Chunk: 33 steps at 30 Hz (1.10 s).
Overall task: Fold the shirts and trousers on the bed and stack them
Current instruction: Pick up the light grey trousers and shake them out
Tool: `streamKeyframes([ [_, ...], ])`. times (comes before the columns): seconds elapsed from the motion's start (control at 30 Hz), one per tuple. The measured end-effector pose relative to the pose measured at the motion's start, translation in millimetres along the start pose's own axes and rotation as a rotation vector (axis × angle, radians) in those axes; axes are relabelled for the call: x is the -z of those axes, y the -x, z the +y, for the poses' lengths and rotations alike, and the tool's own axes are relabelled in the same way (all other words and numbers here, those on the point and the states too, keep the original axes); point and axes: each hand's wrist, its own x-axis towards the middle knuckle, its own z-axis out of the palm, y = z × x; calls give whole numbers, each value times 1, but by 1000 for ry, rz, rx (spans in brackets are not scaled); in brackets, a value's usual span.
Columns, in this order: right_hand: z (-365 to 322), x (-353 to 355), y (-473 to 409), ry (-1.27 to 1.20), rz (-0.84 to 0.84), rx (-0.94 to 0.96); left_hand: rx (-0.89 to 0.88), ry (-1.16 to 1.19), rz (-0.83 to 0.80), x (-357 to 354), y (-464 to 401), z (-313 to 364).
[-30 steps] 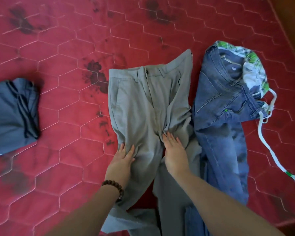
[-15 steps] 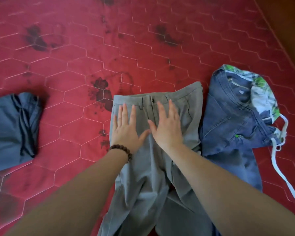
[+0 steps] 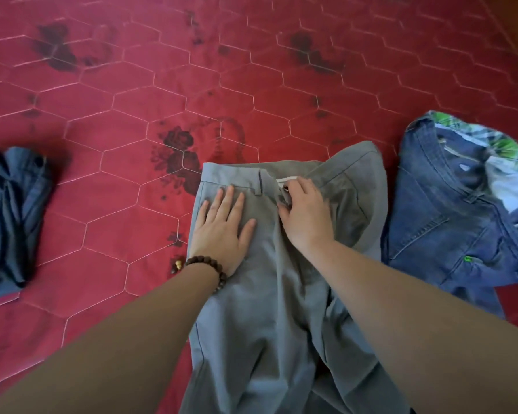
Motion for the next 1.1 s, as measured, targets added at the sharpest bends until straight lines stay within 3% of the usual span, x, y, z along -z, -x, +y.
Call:
streamKeyframes([
  [0.23, -26, 81, 58, -276, 90, 143, 103, 394, 80, 86, 24, 14],
  [0.4, -71, 180, 99, -375, 124, 272, -117, 534, 89, 218, 49, 61],
  [0.6, -137, 330, 162, -489, 100, 299, -601, 296, -127, 379, 101, 140],
  [0.73, -175, 409, 211, -544, 7, 317, -659, 261, -152, 453, 134, 163],
  [0.87, -218, 484, 264, -554, 32, 358, -730, 155, -132, 522, 167, 172],
  [0.97, -255, 529, 307, -483, 28, 353, -797, 205, -80, 572, 202, 175],
  [1.1, -303, 569, 356, -273, 262, 349, -885, 223, 47, 634, 252, 174],
])
